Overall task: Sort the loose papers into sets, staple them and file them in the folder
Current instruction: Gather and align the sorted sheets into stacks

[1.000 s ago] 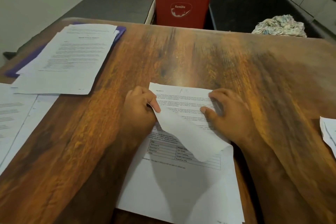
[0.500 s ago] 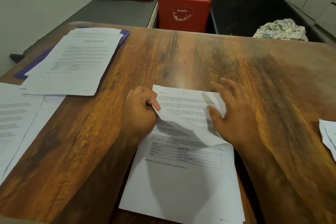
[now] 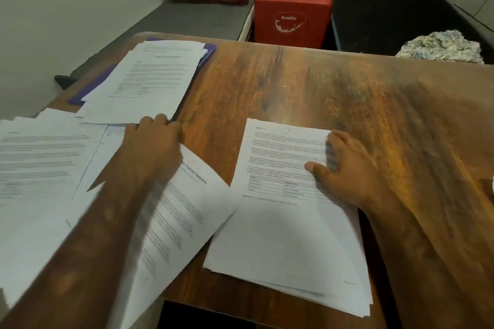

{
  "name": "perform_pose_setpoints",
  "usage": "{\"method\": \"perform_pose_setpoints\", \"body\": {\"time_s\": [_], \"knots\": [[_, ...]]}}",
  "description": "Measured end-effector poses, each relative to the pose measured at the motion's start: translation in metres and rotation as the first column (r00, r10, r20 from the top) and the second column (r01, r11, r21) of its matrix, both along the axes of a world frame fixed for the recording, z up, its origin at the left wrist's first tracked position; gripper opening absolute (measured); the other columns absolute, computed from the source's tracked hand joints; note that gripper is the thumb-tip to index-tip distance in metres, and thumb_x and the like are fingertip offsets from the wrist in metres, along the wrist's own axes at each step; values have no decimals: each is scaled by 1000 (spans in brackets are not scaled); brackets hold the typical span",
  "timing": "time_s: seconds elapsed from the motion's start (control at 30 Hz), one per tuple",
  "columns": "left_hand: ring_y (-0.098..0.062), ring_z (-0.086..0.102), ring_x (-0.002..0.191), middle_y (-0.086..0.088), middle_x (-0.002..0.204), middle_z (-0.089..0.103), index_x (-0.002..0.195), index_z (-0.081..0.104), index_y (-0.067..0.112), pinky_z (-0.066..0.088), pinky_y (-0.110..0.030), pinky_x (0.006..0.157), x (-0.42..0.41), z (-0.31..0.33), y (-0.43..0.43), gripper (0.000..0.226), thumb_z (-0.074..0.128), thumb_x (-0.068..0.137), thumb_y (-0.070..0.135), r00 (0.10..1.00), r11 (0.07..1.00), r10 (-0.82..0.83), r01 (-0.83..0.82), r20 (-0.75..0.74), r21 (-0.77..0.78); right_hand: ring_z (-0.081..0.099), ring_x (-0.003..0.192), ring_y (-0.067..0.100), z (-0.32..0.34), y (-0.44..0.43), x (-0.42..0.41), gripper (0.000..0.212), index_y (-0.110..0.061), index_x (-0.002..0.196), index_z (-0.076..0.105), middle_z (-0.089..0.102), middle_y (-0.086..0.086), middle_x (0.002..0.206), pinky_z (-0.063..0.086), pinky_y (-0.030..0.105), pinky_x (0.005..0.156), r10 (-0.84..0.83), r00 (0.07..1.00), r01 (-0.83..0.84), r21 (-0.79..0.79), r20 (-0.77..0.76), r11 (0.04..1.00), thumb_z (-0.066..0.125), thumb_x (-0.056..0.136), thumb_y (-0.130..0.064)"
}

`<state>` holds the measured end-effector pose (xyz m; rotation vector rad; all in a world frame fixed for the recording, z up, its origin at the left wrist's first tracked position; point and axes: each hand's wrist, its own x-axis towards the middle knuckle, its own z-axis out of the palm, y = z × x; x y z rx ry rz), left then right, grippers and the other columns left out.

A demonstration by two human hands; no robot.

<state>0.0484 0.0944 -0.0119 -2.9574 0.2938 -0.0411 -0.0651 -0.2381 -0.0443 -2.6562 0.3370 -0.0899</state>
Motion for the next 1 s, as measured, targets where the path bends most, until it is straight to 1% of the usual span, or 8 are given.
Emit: {"method": "perform_pose_setpoints", "body": {"time_s": [0.13,0.27,0.47,0.67,0.77,0.83,0.9,1.0], "knots": [[-31,49,124,-11,136,53,130,54,19,41,-47,108,-22,-2,-40,41,67,93,33,975,976,30,18,219,-216,25,154,23,-2,1,2,78,-15,159,35,29,-1,168,27,53,123,7,999,-11,-90,-45,996,61,97,-54],[-20,47,122,1,137,54,131,54,24,38,-45,108,-47,-23,-89,38,43,97,37,937,785,-310,349,162,-512,27,154,24,-2,7,1,69,-20,157,42,33,0,167,27,52,123,7,1000,-10,-142,-22,990,60,99,-50],[-22,33,137,0,152,37,152,31,23,31,-46,114,-37,-37,-117,70,62,91,36,961,751,-251,268,115,-603,51,128,18,-5,12,-12,50,-29,124,70,57,1,138,45,39,106,52,906,-144,191,419,971,78,81,-5],[-25,56,114,2,118,58,87,62,24,56,-48,88,-28,-46,-107,28,56,75,-1,940,376,-182,338,289,-863,68,115,22,7,1,-32,23,-15,107,80,73,2,119,55,36,99,318,891,-454,618,324,641,85,85,-18],[-25,61,105,3,106,63,84,68,19,58,-41,83,-25,-50,-104,35,56,76,-13,957,325,-139,287,255,-901,72,105,30,15,-2,-34,48,-9,81,80,78,13,107,52,48,94,57,942,-319,835,330,447,54,102,-43],[-19,57,102,2,101,65,78,64,21,50,-23,81,-29,-48,-107,39,58,73,-17,949,393,-164,312,268,-865,74,94,20,12,-5,-26,39,-16,86,81,80,4,102,57,43,84,-137,942,-158,765,306,625,58,103,-42],[-15,52,97,-1,97,67,73,59,24,38,-12,75,-31,-46,-109,44,58,72,-20,928,439,-200,371,314,-818,68,109,13,0,-12,-18,29,-26,114,76,74,-8,121,58,47,94,-129,950,22,351,285,936,67,97,-47],[-11,49,96,-2,97,68,77,71,10,35,-13,72,-31,-47,-108,26,66,77,-15,918,484,-225,397,328,-779,52,133,20,-14,-19,-12,68,-29,142,56,56,-8,147,45,55,111,-10,999,11,-4,49,1000,54,88,-70]]}}
